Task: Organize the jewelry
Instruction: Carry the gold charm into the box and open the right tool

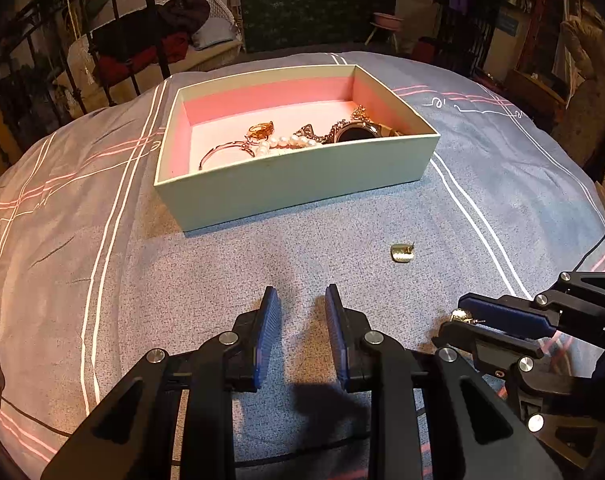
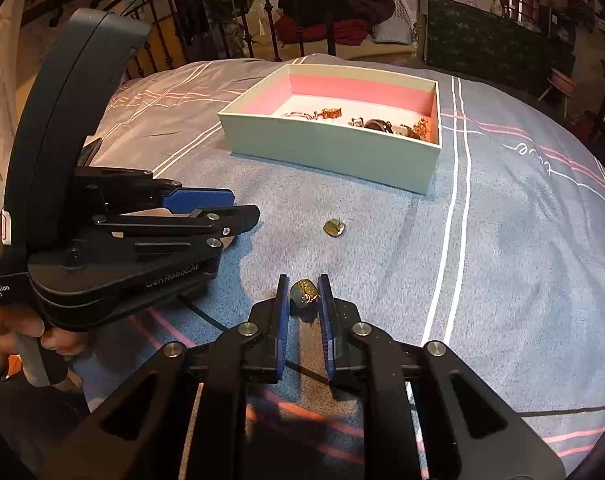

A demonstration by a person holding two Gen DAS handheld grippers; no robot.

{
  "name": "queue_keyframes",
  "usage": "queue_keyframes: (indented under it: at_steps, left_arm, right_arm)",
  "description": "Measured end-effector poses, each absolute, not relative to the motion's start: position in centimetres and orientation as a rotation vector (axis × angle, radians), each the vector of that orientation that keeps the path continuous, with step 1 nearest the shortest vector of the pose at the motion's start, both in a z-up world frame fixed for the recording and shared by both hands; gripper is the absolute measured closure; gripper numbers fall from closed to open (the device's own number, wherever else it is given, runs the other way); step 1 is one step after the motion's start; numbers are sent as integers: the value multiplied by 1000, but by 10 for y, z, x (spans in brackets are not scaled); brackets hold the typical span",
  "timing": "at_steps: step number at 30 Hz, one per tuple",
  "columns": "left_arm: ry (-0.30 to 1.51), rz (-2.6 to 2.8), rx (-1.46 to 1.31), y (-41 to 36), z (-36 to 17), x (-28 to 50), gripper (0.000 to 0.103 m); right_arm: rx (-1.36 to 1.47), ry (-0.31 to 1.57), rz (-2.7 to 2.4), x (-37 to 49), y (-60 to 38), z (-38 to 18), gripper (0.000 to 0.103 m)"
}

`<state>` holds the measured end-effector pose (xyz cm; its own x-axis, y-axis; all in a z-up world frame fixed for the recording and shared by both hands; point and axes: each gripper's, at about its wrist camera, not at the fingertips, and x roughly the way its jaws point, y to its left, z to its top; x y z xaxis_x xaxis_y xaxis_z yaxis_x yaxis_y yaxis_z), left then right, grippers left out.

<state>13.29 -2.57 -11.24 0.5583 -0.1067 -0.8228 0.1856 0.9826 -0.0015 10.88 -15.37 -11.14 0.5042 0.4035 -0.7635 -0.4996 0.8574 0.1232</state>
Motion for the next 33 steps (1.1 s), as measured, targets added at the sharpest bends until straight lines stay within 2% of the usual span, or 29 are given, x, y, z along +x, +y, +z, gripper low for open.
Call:
queue_keyframes:
  at_steps: [7,11,17,33]
  left_arm:
    - [804,-115,61,-7,-42,183,78]
    - [814,-100,18,2,-22,231,79]
    - [862,-75,-10,5,-27,267,79]
    - [898,-74,-14,3,-44,274,78]
  right_arm:
    - [-169,747,546,162,-138,-61,88]
    - [-147,760,520,211,-129,-55,88]
    - [-119,813,479,252,-124,-63,88]
    - [-131,823,468,254,-124,-67,88]
